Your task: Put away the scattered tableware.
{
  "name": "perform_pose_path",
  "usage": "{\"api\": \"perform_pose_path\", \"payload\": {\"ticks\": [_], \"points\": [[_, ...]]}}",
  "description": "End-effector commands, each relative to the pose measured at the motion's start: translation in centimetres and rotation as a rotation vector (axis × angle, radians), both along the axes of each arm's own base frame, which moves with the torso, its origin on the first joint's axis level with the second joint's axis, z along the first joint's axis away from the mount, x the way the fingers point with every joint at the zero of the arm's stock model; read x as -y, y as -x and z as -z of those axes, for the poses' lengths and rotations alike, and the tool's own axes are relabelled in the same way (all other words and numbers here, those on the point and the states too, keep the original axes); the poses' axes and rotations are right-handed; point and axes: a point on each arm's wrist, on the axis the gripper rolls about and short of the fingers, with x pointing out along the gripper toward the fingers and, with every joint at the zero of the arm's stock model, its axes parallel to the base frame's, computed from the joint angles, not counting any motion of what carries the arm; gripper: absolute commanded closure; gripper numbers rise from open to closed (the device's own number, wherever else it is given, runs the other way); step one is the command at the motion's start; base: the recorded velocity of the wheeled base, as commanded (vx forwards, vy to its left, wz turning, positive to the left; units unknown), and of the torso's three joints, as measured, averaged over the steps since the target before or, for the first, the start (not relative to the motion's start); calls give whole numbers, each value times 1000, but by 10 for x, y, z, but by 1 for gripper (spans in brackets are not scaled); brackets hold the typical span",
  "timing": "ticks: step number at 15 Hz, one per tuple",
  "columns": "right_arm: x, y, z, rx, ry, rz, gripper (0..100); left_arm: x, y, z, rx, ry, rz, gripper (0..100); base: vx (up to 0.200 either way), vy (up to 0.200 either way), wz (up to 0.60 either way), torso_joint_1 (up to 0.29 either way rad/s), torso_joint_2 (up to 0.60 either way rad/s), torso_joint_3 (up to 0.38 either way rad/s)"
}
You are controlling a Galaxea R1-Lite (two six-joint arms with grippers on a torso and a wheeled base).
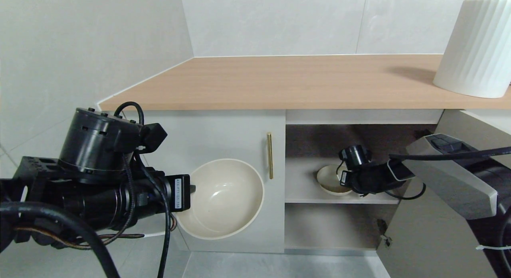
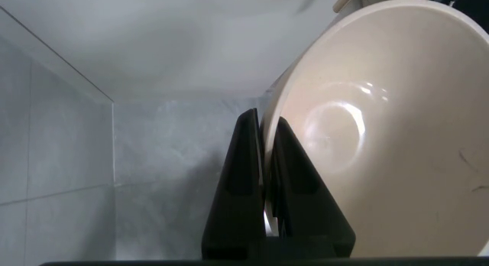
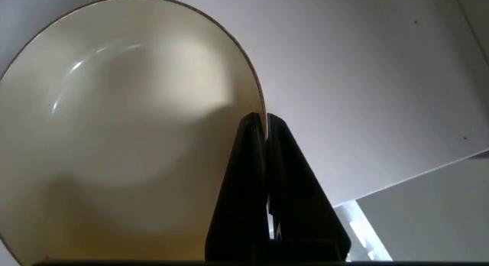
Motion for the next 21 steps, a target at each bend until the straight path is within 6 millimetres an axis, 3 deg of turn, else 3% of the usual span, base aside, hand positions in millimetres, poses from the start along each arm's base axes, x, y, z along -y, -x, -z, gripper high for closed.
{"api": "perform_pose_path", "payload": {"ticks": [1, 2, 3, 9, 10, 11, 13, 15, 19, 21], "points": [[0, -1, -2, 8, -1, 2, 100, 0, 0, 0, 2, 0, -2, 100, 0, 0, 0, 0, 0, 0], [0, -1, -2, 10, 0, 3, 100, 0, 0, 0, 1, 1, -1, 100, 0, 0, 0, 0, 0, 0], [0, -1, -2, 10, 0, 3, 0, 0, 0, 0, 2, 0, -2, 100, 0, 0, 0, 0, 0, 0], [-3, 0, -13, 33, -14, 4, 0, 0, 0, 0, -1, -1, -1, 100, 0, 0, 0, 0, 0, 0], [-11, 17, -35, 46, -31, -17, 0, 2, -2, 4, -13, -9, 5, 100, 0, 0, 0, 0, 0, 0], [-14, 23, -42, 50, -37, -26, 0, 3, -3, 6, -18, -17, 10, 100, 0, 0, 0, 0, 0, 0], [-41, 86, -84, 25, -80, -191, 0, 33, -12, 31, -75, -74, 101, 100, 0, 0, 0, 0, 0, 0], [-52, 123, -119, 51, -119, -308, 0, 51, -15, 48, -70, -105, 157, 100, 0, 0, 0, 0, 0, 0], [-61, 205, -183, 155, -116, -566, 0, 62, -18, 70, -103, -158, 183, 100, 0, 0, 0, 0, 0, 0], [-65, 230, -194, 144, -128, -646, 0, 65, -18, 73, -102, -176, 203, 100, 0, 0, 0, 0, 0, 0]]}}
